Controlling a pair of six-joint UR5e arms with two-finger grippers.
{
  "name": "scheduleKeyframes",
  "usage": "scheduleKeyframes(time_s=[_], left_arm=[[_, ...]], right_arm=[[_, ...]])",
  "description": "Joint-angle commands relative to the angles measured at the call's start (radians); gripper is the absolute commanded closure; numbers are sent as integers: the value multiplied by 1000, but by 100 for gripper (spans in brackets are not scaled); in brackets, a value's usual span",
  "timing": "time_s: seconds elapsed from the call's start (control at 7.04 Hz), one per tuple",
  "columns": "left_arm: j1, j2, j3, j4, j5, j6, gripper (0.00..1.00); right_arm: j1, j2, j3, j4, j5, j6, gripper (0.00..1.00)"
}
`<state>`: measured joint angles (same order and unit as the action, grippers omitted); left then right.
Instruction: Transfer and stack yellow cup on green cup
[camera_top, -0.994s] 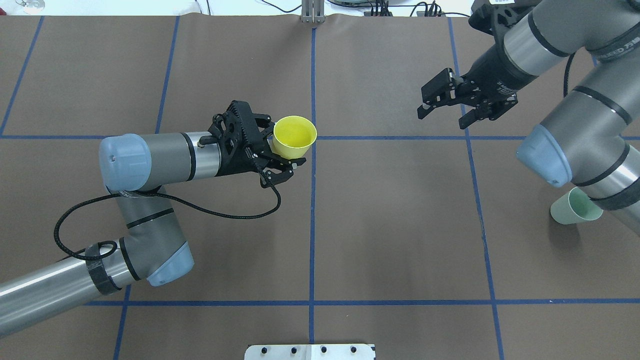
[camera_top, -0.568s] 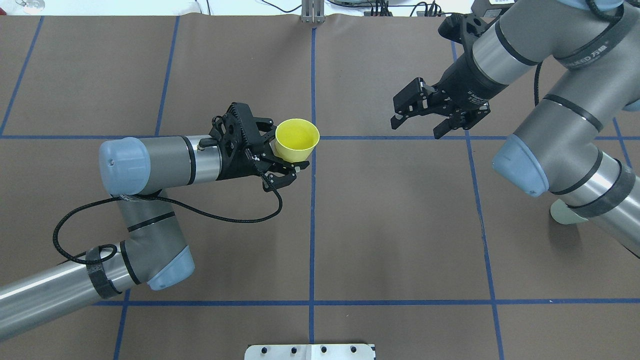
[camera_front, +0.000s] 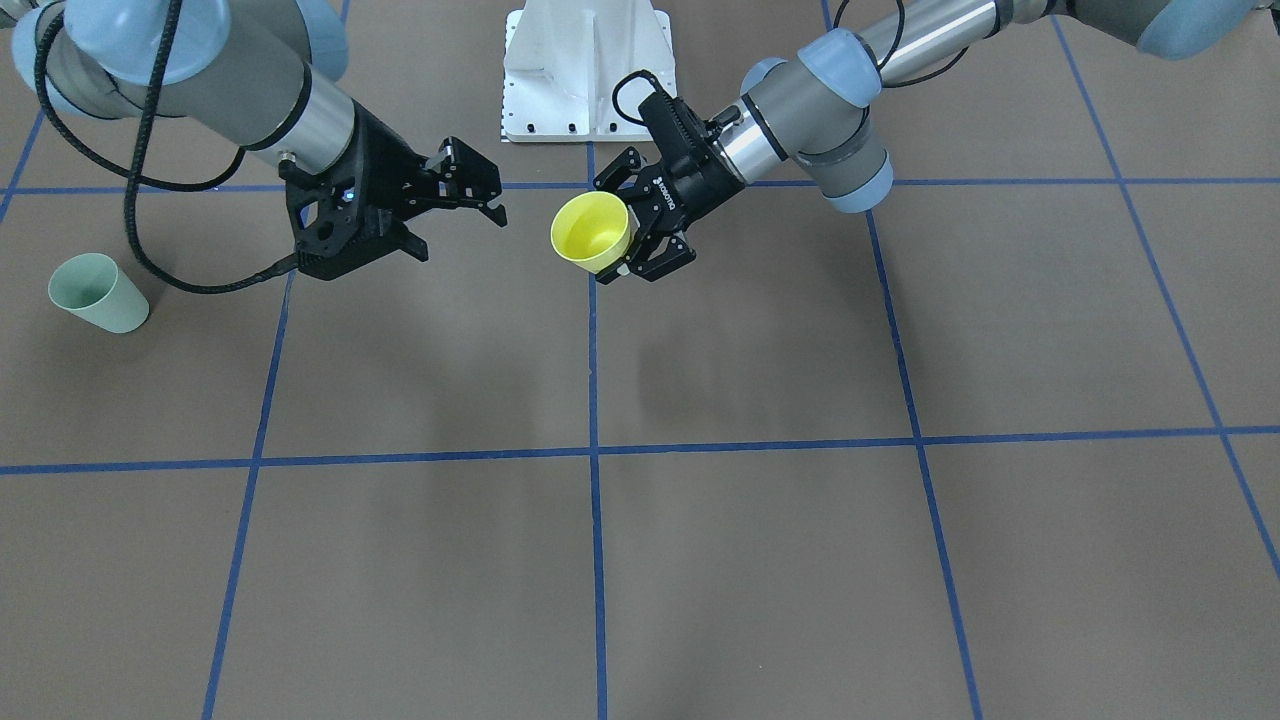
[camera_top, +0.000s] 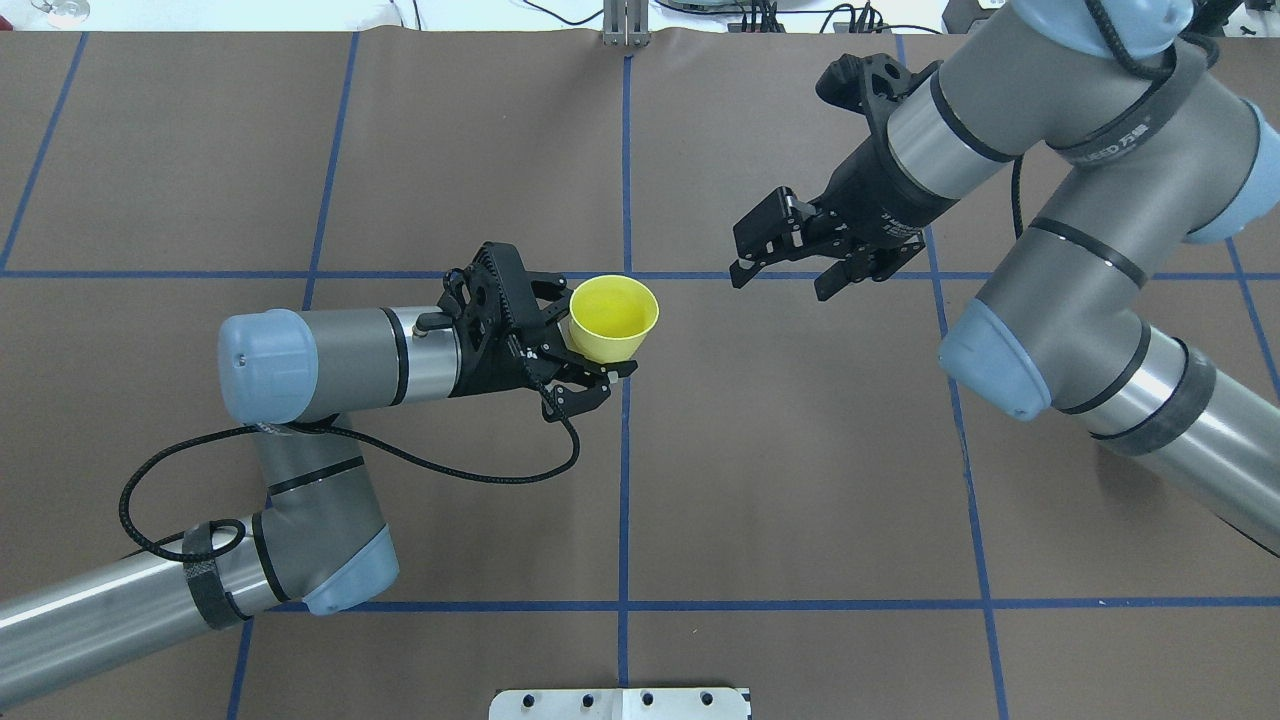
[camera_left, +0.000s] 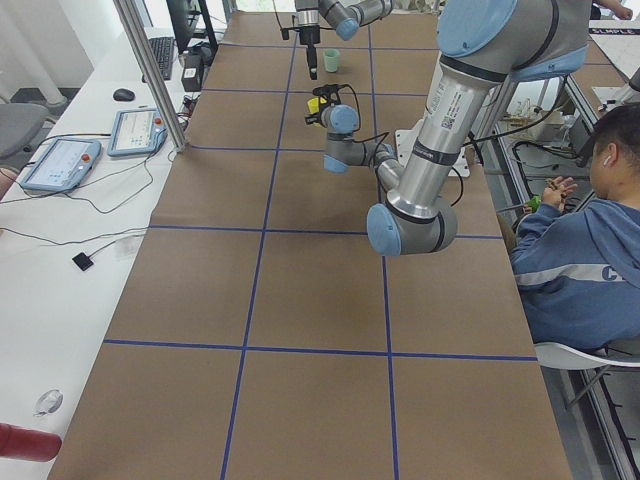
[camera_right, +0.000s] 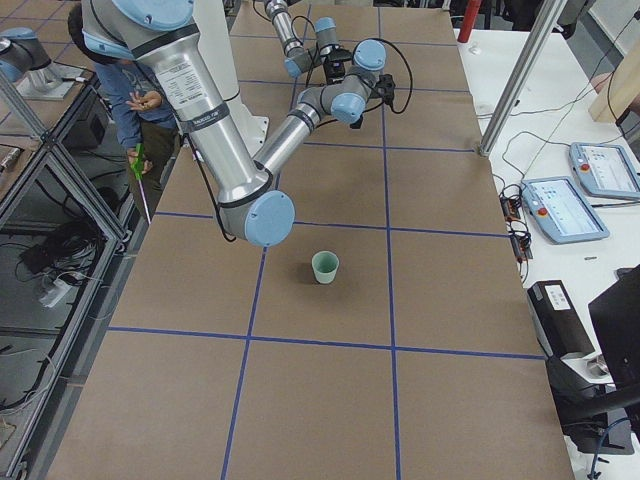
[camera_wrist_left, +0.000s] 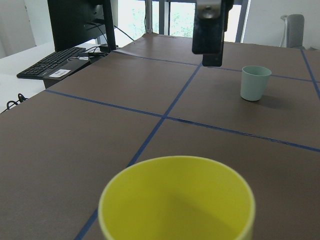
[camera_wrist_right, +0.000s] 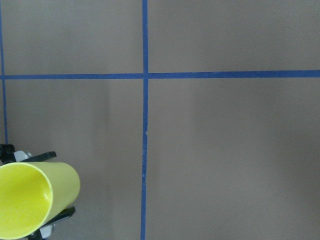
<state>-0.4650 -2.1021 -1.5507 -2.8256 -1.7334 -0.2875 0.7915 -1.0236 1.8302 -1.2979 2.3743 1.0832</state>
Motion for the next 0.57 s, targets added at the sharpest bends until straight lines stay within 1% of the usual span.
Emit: scheduleKeyframes(time_s=[0.0, 0.14, 0.43], left_arm=[[28, 2, 0, 0, 0, 1, 100], [38, -1, 4, 0, 0, 1, 100], [43, -7, 3, -2, 2, 2, 100]], right_arm=[[-54, 7, 9, 25, -98, -5, 0], [-95, 7, 8, 23, -136, -3, 2], [-136, -3, 7, 22, -144, 0, 3]])
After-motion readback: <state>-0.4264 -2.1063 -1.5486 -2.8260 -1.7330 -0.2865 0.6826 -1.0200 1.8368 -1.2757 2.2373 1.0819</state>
